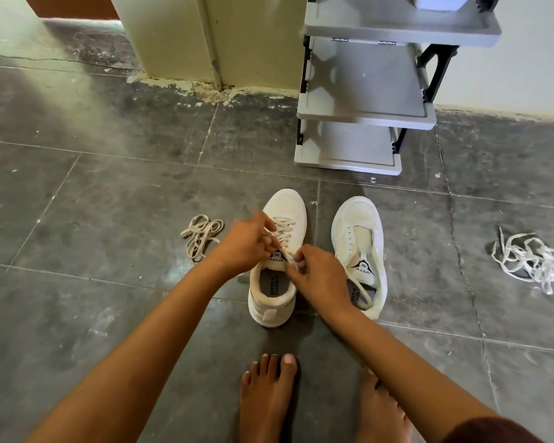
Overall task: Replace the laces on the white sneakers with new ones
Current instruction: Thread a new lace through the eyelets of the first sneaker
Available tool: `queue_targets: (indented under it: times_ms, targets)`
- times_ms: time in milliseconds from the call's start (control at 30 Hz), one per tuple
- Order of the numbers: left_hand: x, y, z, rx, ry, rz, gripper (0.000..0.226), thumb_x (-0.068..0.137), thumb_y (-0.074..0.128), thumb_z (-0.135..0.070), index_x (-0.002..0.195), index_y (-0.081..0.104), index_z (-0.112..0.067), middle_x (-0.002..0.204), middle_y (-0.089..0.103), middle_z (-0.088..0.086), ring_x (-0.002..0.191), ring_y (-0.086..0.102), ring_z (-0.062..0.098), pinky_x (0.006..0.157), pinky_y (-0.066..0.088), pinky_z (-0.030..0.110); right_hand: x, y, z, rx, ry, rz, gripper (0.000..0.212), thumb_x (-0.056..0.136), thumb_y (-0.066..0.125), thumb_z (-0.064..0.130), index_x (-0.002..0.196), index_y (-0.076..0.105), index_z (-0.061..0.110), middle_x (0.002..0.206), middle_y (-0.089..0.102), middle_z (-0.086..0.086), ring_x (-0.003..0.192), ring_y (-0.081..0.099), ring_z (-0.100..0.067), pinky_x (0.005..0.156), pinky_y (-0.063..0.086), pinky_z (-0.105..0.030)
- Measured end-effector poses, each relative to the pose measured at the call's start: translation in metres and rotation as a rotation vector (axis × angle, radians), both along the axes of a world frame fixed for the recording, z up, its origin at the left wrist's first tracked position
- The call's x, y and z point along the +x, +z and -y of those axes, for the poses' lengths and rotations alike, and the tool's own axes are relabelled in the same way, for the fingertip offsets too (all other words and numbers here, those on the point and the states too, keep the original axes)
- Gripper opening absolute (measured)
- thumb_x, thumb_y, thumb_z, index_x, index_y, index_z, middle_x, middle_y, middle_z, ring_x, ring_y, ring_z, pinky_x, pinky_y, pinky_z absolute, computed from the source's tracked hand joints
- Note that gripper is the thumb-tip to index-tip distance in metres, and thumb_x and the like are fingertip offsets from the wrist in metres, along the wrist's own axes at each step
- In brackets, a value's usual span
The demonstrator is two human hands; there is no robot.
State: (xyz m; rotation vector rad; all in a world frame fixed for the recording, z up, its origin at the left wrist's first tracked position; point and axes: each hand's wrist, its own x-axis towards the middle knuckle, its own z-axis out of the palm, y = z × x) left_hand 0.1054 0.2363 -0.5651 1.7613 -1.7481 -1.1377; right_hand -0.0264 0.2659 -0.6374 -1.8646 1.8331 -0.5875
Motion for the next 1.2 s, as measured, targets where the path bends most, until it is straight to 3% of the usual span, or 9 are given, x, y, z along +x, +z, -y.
queue_targets:
  times_ms: [33, 100, 233, 367, 567, 700, 867, 1067, 1200]
  targets:
    - [0.003, 0.003, 0.007, 0.027, 0.002, 0.027, 0.014, 0.083, 0.053, 0.004, 0.077, 0.05, -0.008, 0.079, 0.067, 0.028, 0.08, 0.065, 0.046, 0.08, 0.051, 0.06, 0.001, 0.0, -0.001, 0.0, 0.005, -0.015, 0.021, 0.086, 0.061, 0.03, 0.089, 0.062, 0.009, 0.086, 0.066, -0.007, 0.079, 0.061, -0.024, 0.066, 0.047, -0.037]
    - [0.012, -0.014, 0.005, 0.094, -0.033, 0.122, 0.014, 0.087, 0.058, -0.001, 0.079, 0.06, -0.012, 0.076, 0.07, 0.01, 0.074, 0.069, 0.025, 0.077, 0.057, 0.045, 0.0, 0.0, 0.001, 0.041, -0.045, 0.033, 0.018, 0.087, 0.061, 0.027, 0.089, 0.065, 0.009, 0.086, 0.067, -0.006, 0.078, 0.061, -0.023, 0.067, 0.048, -0.035]
    - [0.011, -0.032, 0.0, -0.004, -0.052, 0.303, 0.01, 0.086, 0.064, -0.019, 0.092, 0.071, -0.016, 0.089, 0.07, 0.006, 0.084, 0.064, 0.021, 0.075, 0.053, 0.032, -0.005, -0.001, 0.008, 0.213, -0.199, 0.249, 0.017, 0.086, 0.066, 0.021, 0.096, 0.07, 0.008, 0.089, 0.069, -0.005, 0.076, 0.056, -0.014, 0.072, 0.044, -0.026]
    - [-0.001, -0.039, -0.006, -0.062, -0.075, 0.371, 0.013, 0.085, 0.061, -0.02, 0.093, 0.07, -0.017, 0.088, 0.069, 0.004, 0.081, 0.061, 0.018, 0.066, 0.046, 0.027, -0.005, -0.004, 0.01, 0.242, -0.181, 0.261, 0.016, 0.087, 0.064, 0.019, 0.099, 0.07, 0.009, 0.09, 0.069, -0.005, 0.073, 0.053, -0.012, 0.068, 0.037, -0.021]
    - [-0.004, -0.041, -0.008, -0.08, -0.105, 0.402, 0.014, 0.087, 0.059, -0.023, 0.093, 0.069, -0.017, 0.09, 0.069, 0.006, 0.081, 0.061, 0.02, 0.065, 0.047, 0.028, -0.008, -0.004, 0.01, 0.253, -0.162, 0.276, 0.015, 0.087, 0.064, 0.02, 0.098, 0.068, 0.009, 0.083, 0.062, 0.001, 0.075, 0.055, -0.011, 0.071, 0.041, -0.022]
    - [-0.005, -0.042, -0.009, -0.103, -0.132, 0.454, 0.014, 0.087, 0.057, -0.028, 0.091, 0.066, -0.017, 0.087, 0.067, 0.005, 0.076, 0.055, 0.017, 0.06, 0.036, 0.024, -0.009, -0.004, 0.009, 0.237, -0.145, 0.274, 0.013, 0.087, 0.065, 0.02, 0.096, 0.067, 0.011, 0.079, 0.06, 0.004, 0.073, 0.054, -0.009, 0.07, 0.043, -0.023]
    - [-0.006, -0.043, -0.006, -0.103, -0.131, 0.462, 0.014, 0.087, 0.056, -0.027, 0.088, 0.066, -0.016, 0.084, 0.067, 0.006, 0.077, 0.06, 0.021, 0.062, 0.042, 0.027, -0.009, -0.006, 0.007, 0.197, -0.11, 0.262, 0.012, 0.086, 0.065, 0.021, 0.095, 0.064, 0.012, 0.079, 0.058, 0.008, 0.072, 0.053, -0.008, 0.07, 0.043, -0.023]
    - [-0.011, -0.049, -0.008, -0.156, -0.119, 0.46, 0.017, 0.088, 0.053, -0.024, 0.088, 0.065, -0.012, 0.085, 0.066, 0.01, 0.079, 0.06, 0.026, 0.061, 0.037, 0.027, -0.012, -0.006, 0.007, 0.192, -0.062, 0.29, 0.012, 0.085, 0.066, 0.022, 0.095, 0.06, 0.018, 0.07, 0.052, 0.019, 0.064, 0.05, 0.003, 0.062, 0.038, -0.017]
    - [-0.013, -0.051, -0.009, -0.143, -0.07, 0.403, 0.014, 0.088, 0.057, -0.022, 0.09, 0.067, -0.013, 0.086, 0.067, 0.009, 0.082, 0.061, 0.026, 0.064, 0.04, 0.029, -0.011, -0.006, 0.003, 0.176, -0.05, 0.291, 0.016, 0.085, 0.066, 0.025, 0.099, 0.06, 0.02, 0.073, 0.054, 0.016, 0.064, 0.05, 0.003, 0.061, 0.039, -0.013]
